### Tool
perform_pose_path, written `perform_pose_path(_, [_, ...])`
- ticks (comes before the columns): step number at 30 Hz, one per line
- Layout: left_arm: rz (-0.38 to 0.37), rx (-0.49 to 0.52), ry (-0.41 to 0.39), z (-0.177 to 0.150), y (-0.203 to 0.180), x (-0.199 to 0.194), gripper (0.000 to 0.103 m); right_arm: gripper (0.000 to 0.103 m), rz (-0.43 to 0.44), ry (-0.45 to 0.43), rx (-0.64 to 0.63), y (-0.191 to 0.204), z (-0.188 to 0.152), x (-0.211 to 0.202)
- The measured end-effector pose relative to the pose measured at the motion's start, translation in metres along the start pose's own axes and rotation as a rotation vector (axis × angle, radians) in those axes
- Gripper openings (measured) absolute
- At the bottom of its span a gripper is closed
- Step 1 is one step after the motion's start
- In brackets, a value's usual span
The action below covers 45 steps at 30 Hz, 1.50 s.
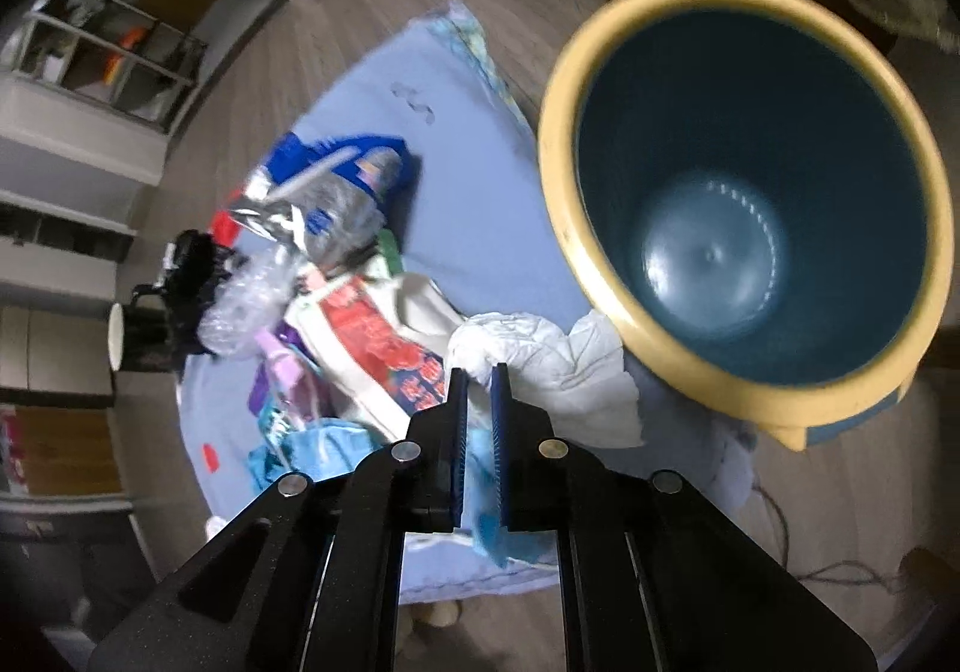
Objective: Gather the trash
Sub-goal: 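Carry the tissues over the wastebasket and open both grippers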
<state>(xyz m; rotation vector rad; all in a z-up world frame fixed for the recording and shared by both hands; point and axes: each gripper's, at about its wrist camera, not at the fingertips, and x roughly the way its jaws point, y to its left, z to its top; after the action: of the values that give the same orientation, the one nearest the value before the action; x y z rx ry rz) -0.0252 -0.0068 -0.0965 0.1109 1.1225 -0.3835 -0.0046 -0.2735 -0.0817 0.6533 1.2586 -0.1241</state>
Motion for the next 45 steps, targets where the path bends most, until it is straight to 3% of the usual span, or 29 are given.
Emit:
perform_pose_path(4, [-0.013,0.009,-0.098,0.027,-0.006,-0.028,0.007,0.009,-0.004,-0.079,-0.064,0.007,0.003,-0.025])
perform_pose_path(7, [-0.021,0.048,-0.156,0.041,-0.024,-0.046,0.007,0.009,0.021,-0.128,-0.039,-0.007,0.011,-0.046])
perform_pose_path(10, [-0.062,0.097,-0.199,0.064,-0.048,-0.055,0.007,0.009,0.056,-0.173,0.01,-0.036,0.019,-0.071])
perform_pose_path(15, [-0.13,0.243,-0.231,0.103,-0.109,-0.053,0.007,0.009,0.026,-0.243,0.135,-0.108,0.031,-0.095])
perform_pose_path(18, [-0.184,0.316,-0.218,0.128,-0.151,-0.038,0.007,0.009,0.051,-0.244,0.252,-0.142,0.036,-0.09])
perform_pose_path(21, [-0.232,0.363,-0.179,0.153,-0.194,-0.009,0.007,0.009,0.035,-0.247,0.282,-0.155,0.041,-0.081])
perform_pose_path(28, [-0.215,0.441,-0.114,0.182,-0.254,0.062,0.009,0.009,0.04,-0.339,0.297,-0.161,0.049,-0.082])
perform_pose_path(31, [-0.235,0.431,-0.123,0.182,-0.258,0.068,0.027,0.016,0.061,-0.389,0.327,-0.171,0.048,-0.091])
perform_pose_path(33, [-0.227,0.418,-0.145,0.182,-0.256,0.067,0.062,0.033,0.052,-0.394,0.326,-0.172,0.049,-0.091])
perform_pose_path(34, [-0.232,0.413,-0.162,0.181,-0.253,0.064,0.067,0.035,0.051,-0.388,0.325,-0.172,0.049,-0.09])
perform_pose_path(37, [-0.229,0.383,-0.172,0.182,-0.239,0.057,0.073,0.043,0.051,-0.374,0.317,-0.169,0.051,-0.089])
perform_pose_path(39, [-0.228,0.34,-0.162,0.181,-0.225,0.053,0.075,0.056,0.05,-0.368,0.303,-0.163,0.051,-0.088])
perform_pose_path(45, [-0.197,0.291,-0.187,0.171,-0.191,0.03,0.081,0.075,0.041,-0.373,0.234,-0.141,0.05,-0.095])
